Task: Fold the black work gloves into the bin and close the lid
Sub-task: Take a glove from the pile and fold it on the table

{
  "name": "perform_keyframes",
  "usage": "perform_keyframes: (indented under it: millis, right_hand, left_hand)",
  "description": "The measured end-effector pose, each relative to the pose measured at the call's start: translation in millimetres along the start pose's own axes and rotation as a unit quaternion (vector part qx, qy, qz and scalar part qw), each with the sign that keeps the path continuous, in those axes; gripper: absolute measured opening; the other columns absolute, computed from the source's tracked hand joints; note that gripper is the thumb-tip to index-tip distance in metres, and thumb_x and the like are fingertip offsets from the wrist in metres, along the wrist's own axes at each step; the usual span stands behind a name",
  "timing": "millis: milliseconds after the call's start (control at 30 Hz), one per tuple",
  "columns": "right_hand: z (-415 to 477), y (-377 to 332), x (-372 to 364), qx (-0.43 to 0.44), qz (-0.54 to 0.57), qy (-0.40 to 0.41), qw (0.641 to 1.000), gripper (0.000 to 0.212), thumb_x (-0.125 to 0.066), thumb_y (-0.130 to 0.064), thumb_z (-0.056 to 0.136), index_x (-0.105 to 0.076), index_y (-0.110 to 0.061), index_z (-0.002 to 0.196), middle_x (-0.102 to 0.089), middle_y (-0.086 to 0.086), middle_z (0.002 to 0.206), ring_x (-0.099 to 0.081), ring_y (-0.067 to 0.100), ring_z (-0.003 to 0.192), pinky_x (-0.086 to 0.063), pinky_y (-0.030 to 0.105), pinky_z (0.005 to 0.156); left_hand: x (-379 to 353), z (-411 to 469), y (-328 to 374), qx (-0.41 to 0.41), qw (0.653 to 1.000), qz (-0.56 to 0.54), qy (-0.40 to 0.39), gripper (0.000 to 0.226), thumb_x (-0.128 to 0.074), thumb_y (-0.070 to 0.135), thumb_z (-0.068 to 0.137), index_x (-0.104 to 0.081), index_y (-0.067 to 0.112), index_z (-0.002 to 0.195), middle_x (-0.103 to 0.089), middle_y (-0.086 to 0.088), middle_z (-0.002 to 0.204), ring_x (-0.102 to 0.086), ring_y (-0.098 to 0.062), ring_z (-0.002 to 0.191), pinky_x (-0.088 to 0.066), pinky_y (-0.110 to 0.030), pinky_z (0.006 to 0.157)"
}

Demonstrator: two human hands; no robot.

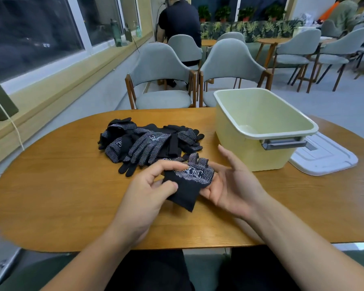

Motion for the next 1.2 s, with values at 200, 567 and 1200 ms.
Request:
perform_keyframes:
  millis: [200,567,1200]
  right_hand:
    - [6,-10,10,0.033,-0.121,0.010,0.992,0.043,-0.053,-0.046,0.108,-0.066,-0.011,0.131,-0.067,0.029,0.139,-0.073,0.036,0.114,-0.060,0.049,0.101]
    - [26,-32,34,0.120,-0.332,0.079,0.932,0.073,-0.076,-0.064,0.084,-0.055,-0.040,0.150,-0.071,-0.004,0.142,-0.067,0.016,0.132,-0.042,0.050,0.124]
    - [-28,-15,21,0.289,-0.807,-0.014,0.514,0.072,-0.062,-0.061,0.104,-0.043,-0.026,0.164,-0.035,-0.011,0.172,-0.019,0.003,0.163,-0.025,0.037,0.132]
  left_hand:
    - [-5,-8,-40,0.093,0.989,0.105,-0.046,0.037,-0.066,-0.004,0.097,-0.081,0.025,0.113,-0.083,-0.002,0.098,-0.071,-0.012,0.087,-0.052,-0.021,0.082]
    - [-18,-10,-58,0.127,0.958,0.215,-0.139,0.018,-0.064,0.016,0.105,-0.077,0.025,0.114,-0.069,0.004,0.073,-0.076,-0.021,0.072,-0.054,-0.027,0.060]
    - [-12,11,-44,-0.138,0.845,0.508,-0.097,0.048,-0.056,0.070,0.094,-0.062,0.042,0.133,-0.047,0.027,0.129,-0.043,-0.002,0.130,-0.040,-0.038,0.111]
Point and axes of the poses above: each hand's wrist, its own z-axis towards the middle knuckle, its own x-axis out of the back of the hand, y = z × x, the point moved 10 cm from there along z, towards the middle knuckle
